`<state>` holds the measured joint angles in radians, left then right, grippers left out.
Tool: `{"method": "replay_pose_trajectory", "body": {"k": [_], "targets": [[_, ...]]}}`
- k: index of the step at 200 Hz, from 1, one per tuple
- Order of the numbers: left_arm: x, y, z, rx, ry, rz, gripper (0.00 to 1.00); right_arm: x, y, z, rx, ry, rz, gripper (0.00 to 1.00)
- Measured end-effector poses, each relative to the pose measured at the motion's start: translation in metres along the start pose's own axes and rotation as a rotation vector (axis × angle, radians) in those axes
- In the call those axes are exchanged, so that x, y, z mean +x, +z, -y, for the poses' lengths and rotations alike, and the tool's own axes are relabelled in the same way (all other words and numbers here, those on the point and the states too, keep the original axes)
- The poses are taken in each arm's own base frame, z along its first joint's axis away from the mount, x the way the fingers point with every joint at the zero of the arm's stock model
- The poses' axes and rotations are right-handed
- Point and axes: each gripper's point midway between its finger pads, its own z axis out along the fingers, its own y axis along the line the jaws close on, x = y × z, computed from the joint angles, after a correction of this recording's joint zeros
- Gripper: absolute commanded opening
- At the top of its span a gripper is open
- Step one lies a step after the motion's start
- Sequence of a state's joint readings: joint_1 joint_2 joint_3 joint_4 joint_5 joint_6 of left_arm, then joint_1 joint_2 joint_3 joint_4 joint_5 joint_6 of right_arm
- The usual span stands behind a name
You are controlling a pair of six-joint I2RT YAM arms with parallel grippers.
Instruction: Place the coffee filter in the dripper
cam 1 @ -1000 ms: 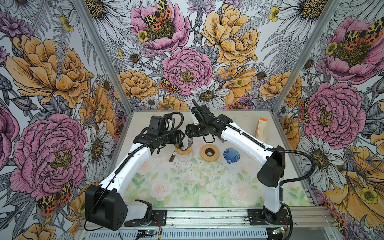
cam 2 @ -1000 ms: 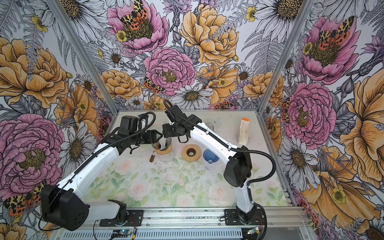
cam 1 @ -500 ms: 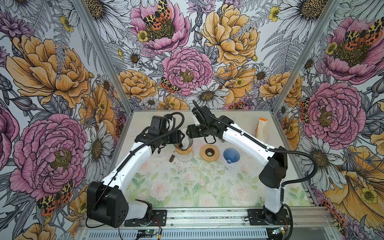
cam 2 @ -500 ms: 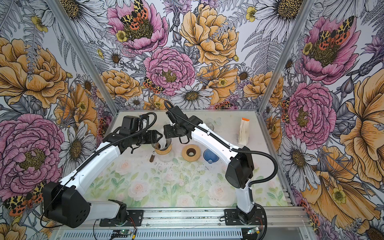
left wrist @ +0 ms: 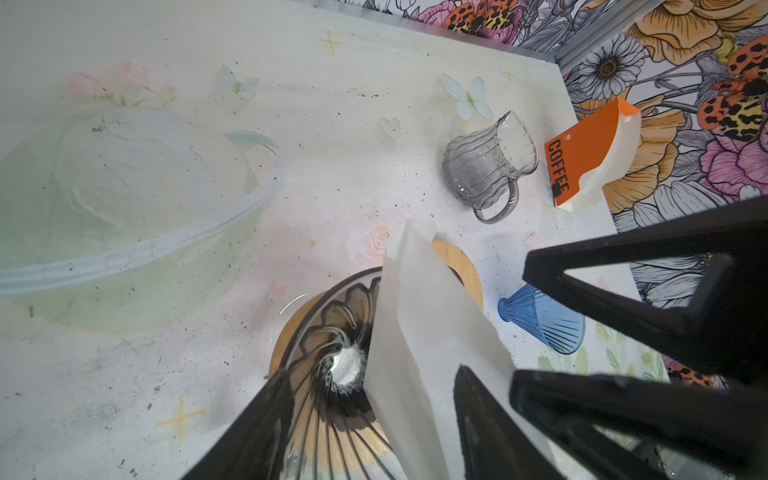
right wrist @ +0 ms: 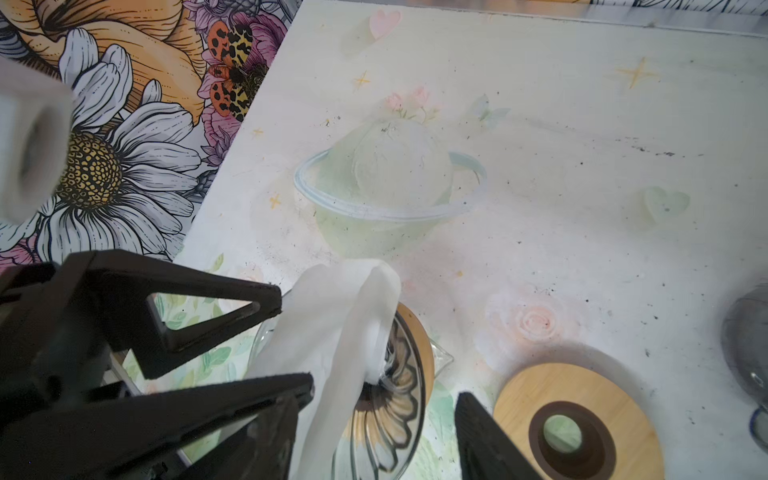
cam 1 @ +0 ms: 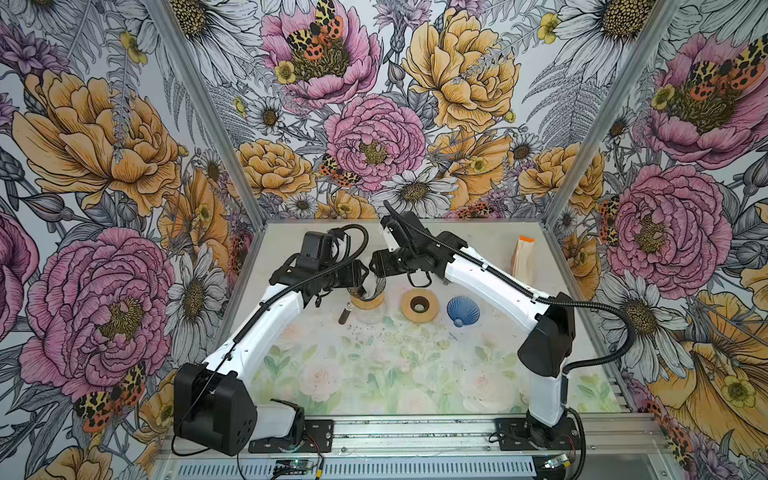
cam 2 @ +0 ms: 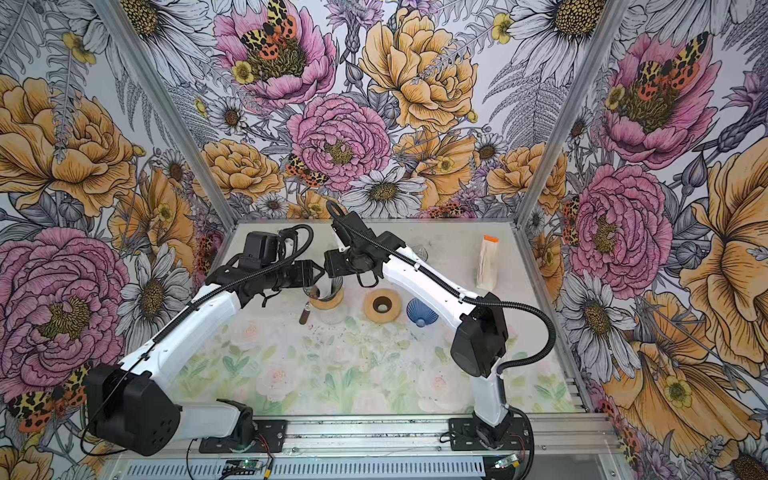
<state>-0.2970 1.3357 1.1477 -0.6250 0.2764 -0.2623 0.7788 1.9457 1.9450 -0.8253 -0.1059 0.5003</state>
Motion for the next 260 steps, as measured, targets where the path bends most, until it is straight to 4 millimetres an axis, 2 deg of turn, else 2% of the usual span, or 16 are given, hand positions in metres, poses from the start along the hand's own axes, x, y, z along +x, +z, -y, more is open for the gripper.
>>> {"method": "replay_pose_trajectory", "body": {"k": [55, 89, 186, 260], "targets": [[0.0, 0.0, 0.0, -0.002, 0.0, 0.0, 0.6, 0.006, 0.004, 0.003, 0.005, 0.007, -0.017, 0.62], [0.001, -0.001, -0.01, -0.04, -0.004, -0.001, 0.55, 0.015, 0.01, 0.009, 0.02, 0.013, -0.042, 0.62], [0.006, -0.003, -0.021, -0.092, -0.01, -0.003, 0.55, 0.023, 0.014, 0.014, 0.04, 0.015, -0.067, 0.62], [0.012, 0.003, -0.024, -0.101, -0.013, -0.026, 0.55, 0.038, 0.034, 0.031, 0.108, 0.018, -0.124, 0.62]]}}
